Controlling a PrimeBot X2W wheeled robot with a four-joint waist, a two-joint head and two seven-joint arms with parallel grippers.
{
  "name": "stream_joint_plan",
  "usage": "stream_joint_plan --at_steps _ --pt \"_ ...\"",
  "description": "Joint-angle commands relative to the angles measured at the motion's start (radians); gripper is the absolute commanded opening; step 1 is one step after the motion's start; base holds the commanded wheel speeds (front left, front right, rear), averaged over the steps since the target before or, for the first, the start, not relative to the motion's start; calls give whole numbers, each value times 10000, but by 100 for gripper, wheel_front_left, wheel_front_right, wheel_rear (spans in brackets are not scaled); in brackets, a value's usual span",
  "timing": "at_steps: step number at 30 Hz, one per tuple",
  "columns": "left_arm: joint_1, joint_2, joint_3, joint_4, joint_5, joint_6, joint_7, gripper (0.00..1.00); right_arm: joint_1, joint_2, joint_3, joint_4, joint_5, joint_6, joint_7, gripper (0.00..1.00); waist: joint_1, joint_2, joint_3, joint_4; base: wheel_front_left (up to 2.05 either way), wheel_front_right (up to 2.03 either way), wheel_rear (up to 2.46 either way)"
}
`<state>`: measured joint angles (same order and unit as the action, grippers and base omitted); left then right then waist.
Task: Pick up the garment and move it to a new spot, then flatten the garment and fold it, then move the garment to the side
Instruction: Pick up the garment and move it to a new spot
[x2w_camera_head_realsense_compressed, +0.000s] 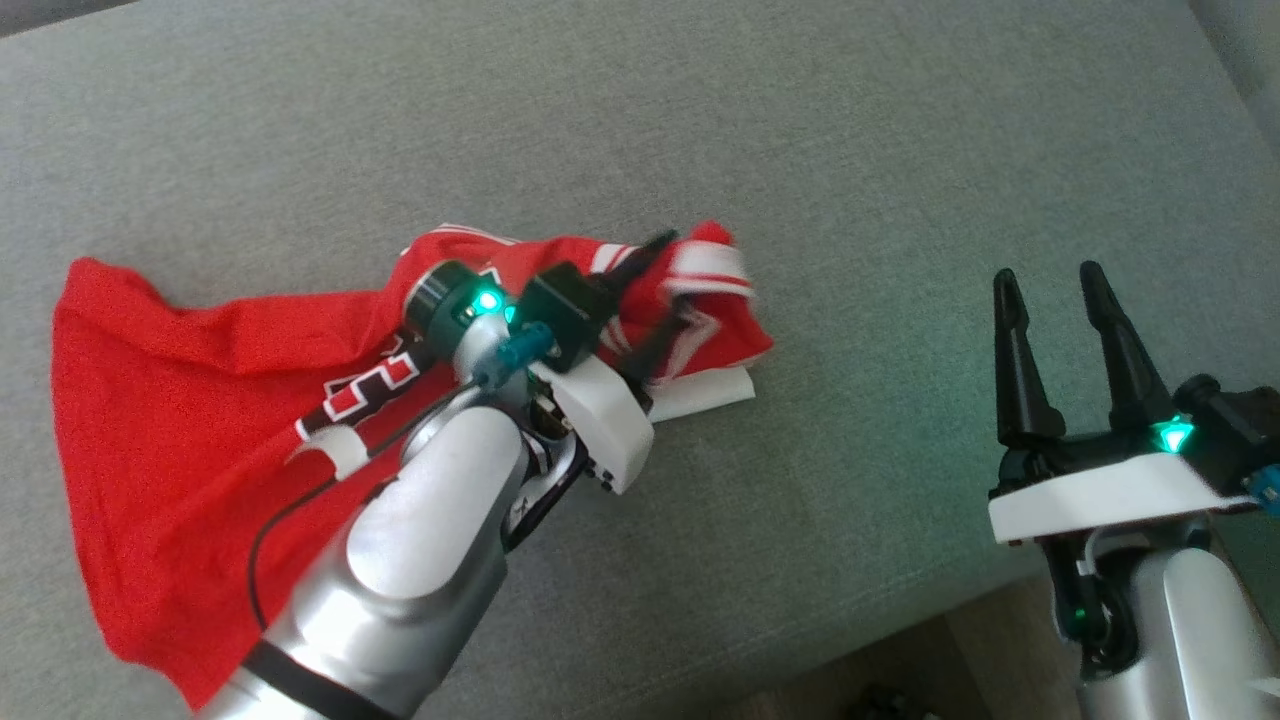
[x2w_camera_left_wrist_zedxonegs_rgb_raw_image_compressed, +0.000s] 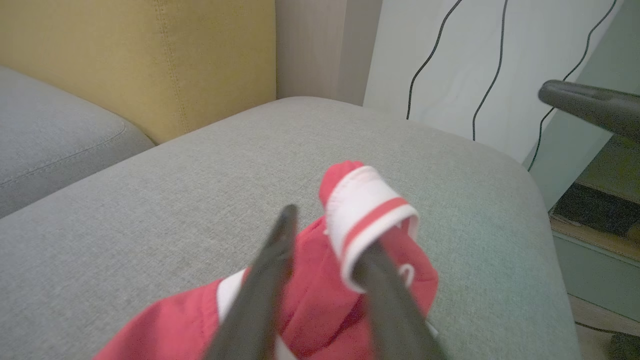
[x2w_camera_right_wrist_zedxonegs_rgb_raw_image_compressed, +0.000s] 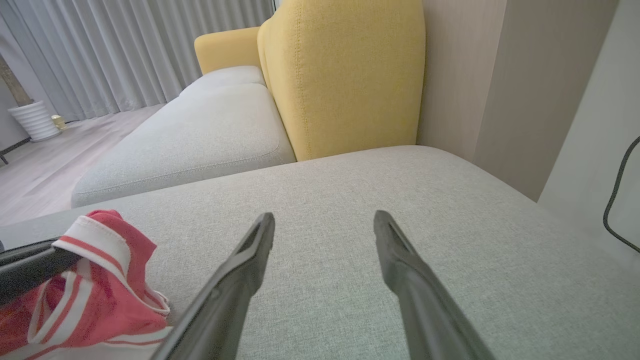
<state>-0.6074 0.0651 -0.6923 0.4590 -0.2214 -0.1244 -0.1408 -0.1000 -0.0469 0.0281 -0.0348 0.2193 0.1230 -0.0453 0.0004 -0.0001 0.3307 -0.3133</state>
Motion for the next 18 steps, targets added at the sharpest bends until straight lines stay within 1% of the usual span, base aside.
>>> stream_joint_plan --at_steps 1,5,8,13,18 --pt "-492 44 249 -330 6 -44 -124 100 -254 -48 183 -297 22 77 -96 100 -4 1 -68 87 0 0 0" --pt "-115 145 232 -292 -125 -3 -633 100 -223 -40 45 -192 -49 77 -129 100 -4 1 -392 452 0 0 0" --pt "412 320 432 -654 -304 196 -870 100 -149 -38 -35 -187 -115 77 -89 100 -4 1 -700 824 0 0 0" --pt "1523 790 1005 -1655 -589 783 -1085 100 -14 -36 -87 -260 -250 77 84 100 -4 1 -1211 1472 0 0 0" --pt "2679 1270 1919 -2636 -894 1653 -1165 100 134 -48 -69 -377 -394 77 280 100 -4 1 -1693 2063 0 0 0"
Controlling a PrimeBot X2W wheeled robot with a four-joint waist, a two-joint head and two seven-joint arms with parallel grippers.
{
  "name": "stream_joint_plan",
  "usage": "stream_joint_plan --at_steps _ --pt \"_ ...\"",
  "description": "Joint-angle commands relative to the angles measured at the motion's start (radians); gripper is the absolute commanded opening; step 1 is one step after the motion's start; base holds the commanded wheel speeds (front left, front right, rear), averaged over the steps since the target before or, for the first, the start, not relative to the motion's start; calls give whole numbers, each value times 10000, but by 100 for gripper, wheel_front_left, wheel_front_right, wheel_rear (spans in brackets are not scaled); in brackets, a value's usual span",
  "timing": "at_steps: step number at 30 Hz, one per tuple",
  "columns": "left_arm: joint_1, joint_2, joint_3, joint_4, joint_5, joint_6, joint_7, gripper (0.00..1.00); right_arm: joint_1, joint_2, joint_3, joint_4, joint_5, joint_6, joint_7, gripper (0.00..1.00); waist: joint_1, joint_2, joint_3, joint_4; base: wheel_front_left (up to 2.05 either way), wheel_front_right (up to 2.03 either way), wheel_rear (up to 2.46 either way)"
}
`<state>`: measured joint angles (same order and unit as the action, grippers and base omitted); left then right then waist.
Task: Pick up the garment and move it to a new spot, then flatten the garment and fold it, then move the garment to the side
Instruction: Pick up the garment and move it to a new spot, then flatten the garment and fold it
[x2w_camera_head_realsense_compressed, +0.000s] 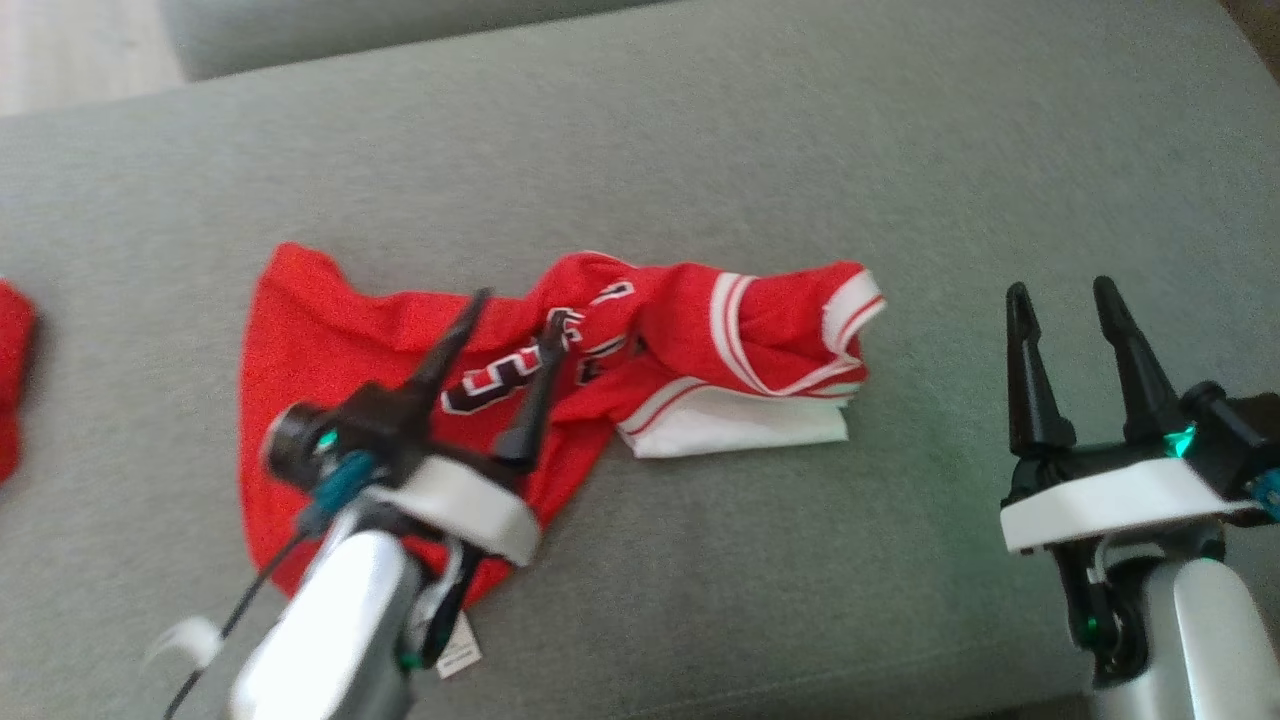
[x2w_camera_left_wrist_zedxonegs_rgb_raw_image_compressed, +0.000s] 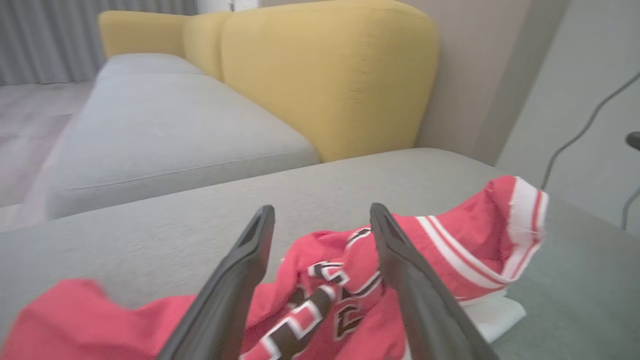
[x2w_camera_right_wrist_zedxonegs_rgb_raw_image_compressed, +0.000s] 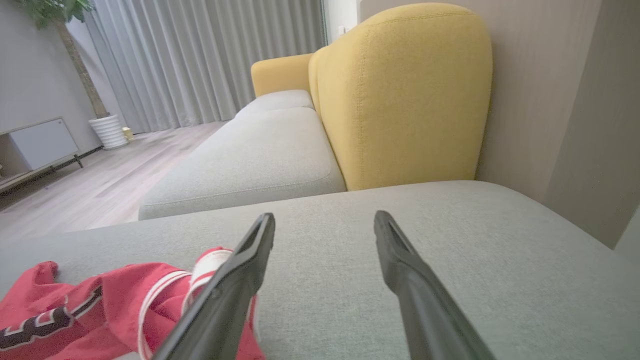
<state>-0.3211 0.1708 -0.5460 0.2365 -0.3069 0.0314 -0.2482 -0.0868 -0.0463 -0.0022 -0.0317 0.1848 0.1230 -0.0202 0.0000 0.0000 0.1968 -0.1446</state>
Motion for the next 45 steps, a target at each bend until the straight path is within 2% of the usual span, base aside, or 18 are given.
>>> stream_joint_plan --at_steps 1,7,12,26,35,45 --pt "29 298 671 -579 -89 288 -101 100 47 -70 248 -427 -75 77 73 100 0 0 -461 501 0 0 0" --pt "1301 770 2172 -1461 -485 1286 -129 100 319 -224 405 -538 -182 77 368 100 0 0 -958 1067 0 0 0" --pt "2327 1090 3051 -2091 -534 1610 -133 100 497 -419 638 -555 -349 77 535 100 0 0 -1314 1294 0 0 0" --pt "4210 1407 3033 -2776 -386 1777 -33 100 1489 -493 890 -595 -564 77 738 100 0 0 -2102 1163 0 0 0" --pt "4496 1470 2934 -3007 -198 2053 100 100 1675 -451 872 -701 -546 77 811 100 0 0 -2186 1141 0 0 0" --pt "4360 1597 2860 -2969 -105 2077 132 100 1627 -429 869 -714 -546 77 829 100 0 0 -2123 1131 0 0 0"
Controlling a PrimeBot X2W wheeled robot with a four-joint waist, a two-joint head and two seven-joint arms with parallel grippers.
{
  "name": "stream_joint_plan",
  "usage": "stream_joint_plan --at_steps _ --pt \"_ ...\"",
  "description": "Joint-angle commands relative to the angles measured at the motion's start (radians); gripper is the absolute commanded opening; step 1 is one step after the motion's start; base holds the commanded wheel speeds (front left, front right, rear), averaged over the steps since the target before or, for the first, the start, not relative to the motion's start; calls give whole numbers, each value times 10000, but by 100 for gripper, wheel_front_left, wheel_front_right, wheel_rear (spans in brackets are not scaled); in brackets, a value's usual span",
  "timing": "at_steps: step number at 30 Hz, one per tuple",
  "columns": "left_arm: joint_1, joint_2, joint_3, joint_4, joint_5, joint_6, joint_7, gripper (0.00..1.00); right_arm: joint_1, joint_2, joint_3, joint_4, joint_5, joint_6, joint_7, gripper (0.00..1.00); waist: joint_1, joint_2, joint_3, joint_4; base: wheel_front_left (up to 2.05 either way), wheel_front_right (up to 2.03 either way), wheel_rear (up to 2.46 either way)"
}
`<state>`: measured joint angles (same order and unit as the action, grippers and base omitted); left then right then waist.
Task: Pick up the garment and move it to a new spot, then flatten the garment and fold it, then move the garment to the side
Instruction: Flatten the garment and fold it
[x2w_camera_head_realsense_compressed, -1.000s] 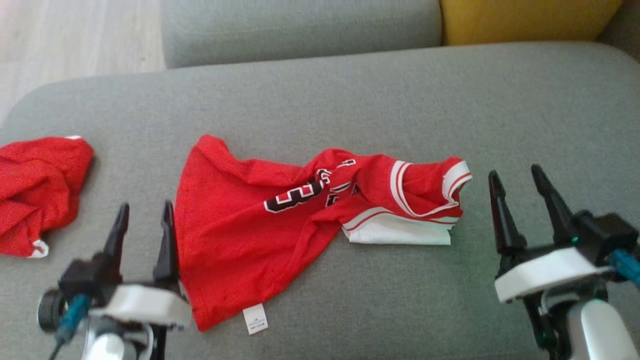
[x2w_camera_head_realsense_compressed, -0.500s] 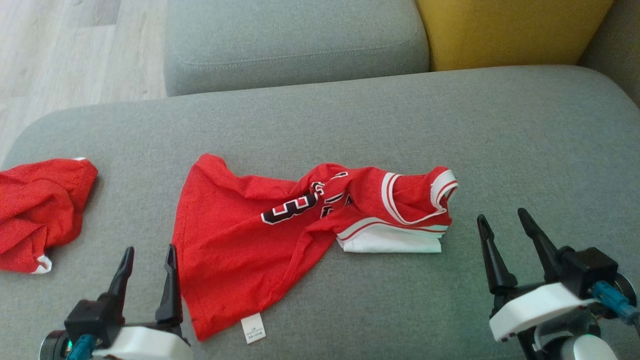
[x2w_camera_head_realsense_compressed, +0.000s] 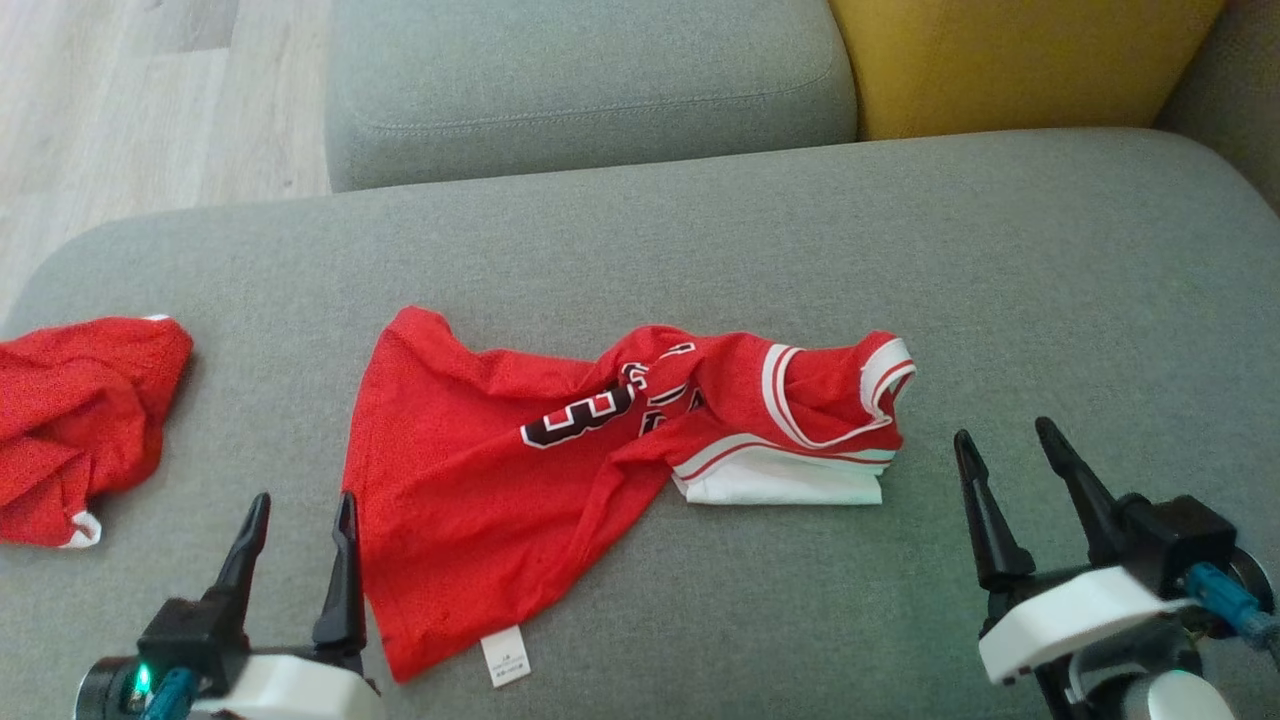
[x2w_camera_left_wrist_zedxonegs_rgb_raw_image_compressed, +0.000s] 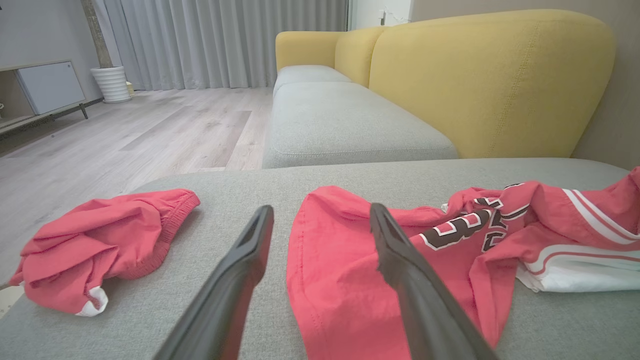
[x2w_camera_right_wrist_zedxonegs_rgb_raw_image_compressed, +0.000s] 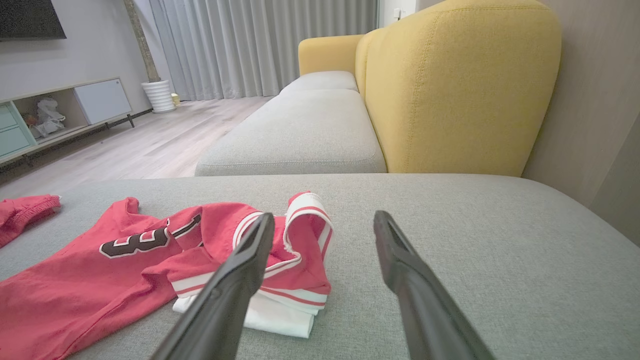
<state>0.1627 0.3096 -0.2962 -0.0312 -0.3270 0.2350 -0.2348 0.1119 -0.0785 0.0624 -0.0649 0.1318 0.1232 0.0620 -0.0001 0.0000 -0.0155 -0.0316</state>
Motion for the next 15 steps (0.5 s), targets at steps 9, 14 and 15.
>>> stream_joint_plan --at_steps 9,14,15 --pt "-599 174 257 -430 113 120 42 100 -441 -168 386 -237 -98 75 52 100 1 0 115 124 0 0 0" --pt "-993 128 214 -535 177 142 38 100 -786 -460 1197 1 -138 75 134 100 1 0 607 342 0 0 0" --pt "-1108 113 205 -541 195 138 28 100 -922 -553 1390 97 -188 75 143 100 1 0 727 383 0 0 0"
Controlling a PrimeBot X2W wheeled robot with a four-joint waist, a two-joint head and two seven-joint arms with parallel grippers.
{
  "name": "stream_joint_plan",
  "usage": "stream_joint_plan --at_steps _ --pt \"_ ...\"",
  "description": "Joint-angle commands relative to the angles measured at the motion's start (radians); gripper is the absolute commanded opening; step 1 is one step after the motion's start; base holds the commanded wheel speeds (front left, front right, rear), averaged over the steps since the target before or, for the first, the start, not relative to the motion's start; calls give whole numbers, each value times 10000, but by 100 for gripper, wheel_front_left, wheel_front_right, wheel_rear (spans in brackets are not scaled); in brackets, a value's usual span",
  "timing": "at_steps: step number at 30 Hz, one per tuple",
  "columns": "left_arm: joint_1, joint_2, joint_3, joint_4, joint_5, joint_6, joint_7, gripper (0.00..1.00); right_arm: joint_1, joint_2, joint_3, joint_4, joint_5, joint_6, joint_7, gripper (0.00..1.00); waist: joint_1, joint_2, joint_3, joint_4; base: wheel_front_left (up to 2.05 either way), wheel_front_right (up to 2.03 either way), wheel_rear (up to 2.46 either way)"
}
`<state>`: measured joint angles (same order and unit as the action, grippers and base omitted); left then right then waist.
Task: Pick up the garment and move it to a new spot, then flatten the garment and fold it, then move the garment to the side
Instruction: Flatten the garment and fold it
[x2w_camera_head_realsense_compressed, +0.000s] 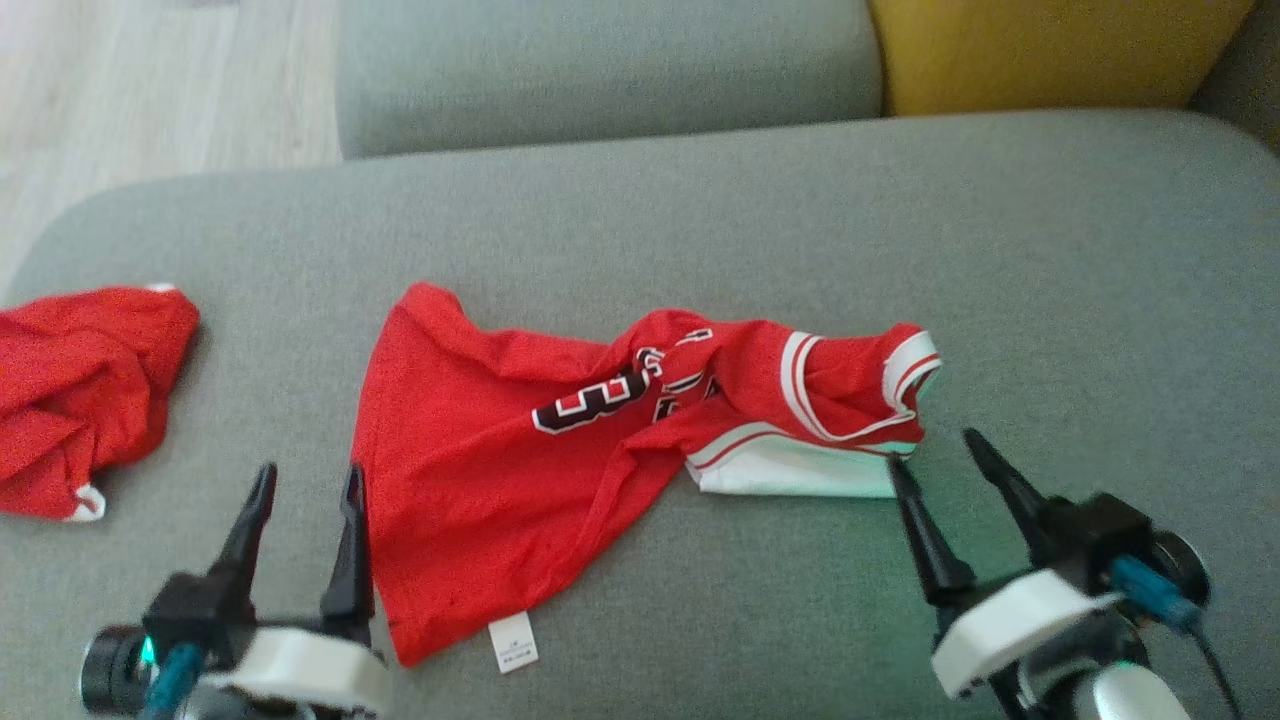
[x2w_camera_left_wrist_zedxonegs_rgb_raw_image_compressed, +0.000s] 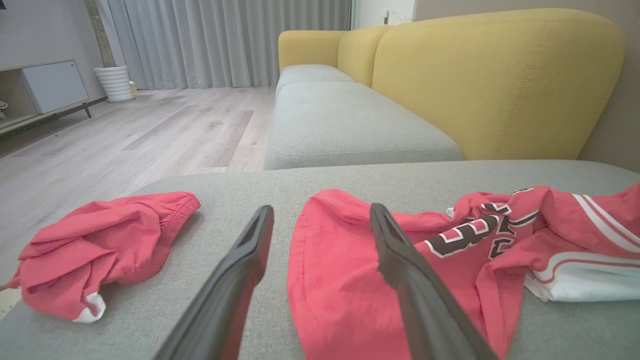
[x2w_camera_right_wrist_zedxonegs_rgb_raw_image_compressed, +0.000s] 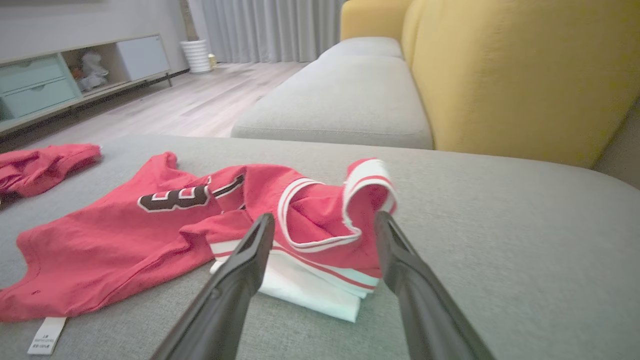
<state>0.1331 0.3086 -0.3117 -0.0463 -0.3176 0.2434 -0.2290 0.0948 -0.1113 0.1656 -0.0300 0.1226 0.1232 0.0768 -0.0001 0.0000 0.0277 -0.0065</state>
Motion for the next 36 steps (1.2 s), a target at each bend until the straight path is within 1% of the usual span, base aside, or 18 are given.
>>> stream_joint_plan --at_steps 1,5,8,10,13,14,15,16,17,22,27,31,36 --pt "-929 102 347 -398 117 45 -42 100 -897 -287 523 -152 -126 75 -3 100 1 0 447 181 0 0 0" --pt "-1394 -4 269 -365 196 -22 -118 100 -1629 -600 1120 424 -283 75 -15 100 1 0 1069 381 0 0 0" --pt "-1763 -124 183 -276 275 -97 -185 100 -2209 -940 1470 1104 -500 75 135 100 1 0 1503 525 0 0 0" --pt "-1975 -208 129 -149 311 -159 -222 100 -2473 -1193 1712 1684 -594 75 574 100 1 0 1722 612 0 0 0" --pt "-2146 -289 107 -15 339 -206 -255 100 -2686 -1320 1890 2052 -509 75 900 100 1 0 1849 658 0 0 0" --pt "-2202 -329 118 43 333 -222 -268 100 -2773 -1382 1994 2200 -417 75 1085 80 1 0 1890 653 0 0 0" --pt "-2249 -363 136 91 333 -231 -279 100 -2884 -1451 2086 2280 -338 75 1173 47 1 0 1921 644 0 0 0" --pt "-2288 -392 156 131 342 -233 -289 100 -3004 -1505 2139 2296 -252 75 1173 5 1 0 1941 636 0 0 0" --pt "-2320 -418 178 156 353 -233 -297 100 -3103 -1529 2138 2295 -153 75 1183 0 1 0 1963 619 0 0 0" --pt "-2390 -495 251 180 456 -262 -318 100 -3518 -1512 1861 1640 210 75 768 0 1 0 1900 493 0 0 0" --pt "-2382 -523 341 69 558 -299 -324 100 -3780 -1428 1275 193 379 75 687 0 1 0 1802 331 0 0 0" --pt "-2410 -564 387 -34 624 -359 -325 100 -4106 -1448 891 -1029 314 75 1019 0 1 0 1769 294 0 0 0" --pt "-2385 -572 476 -136 720 -429 -326 100 -4093 -1366 490 -2495 275 75 1938 0 1 0 1669 396 0 0 0"
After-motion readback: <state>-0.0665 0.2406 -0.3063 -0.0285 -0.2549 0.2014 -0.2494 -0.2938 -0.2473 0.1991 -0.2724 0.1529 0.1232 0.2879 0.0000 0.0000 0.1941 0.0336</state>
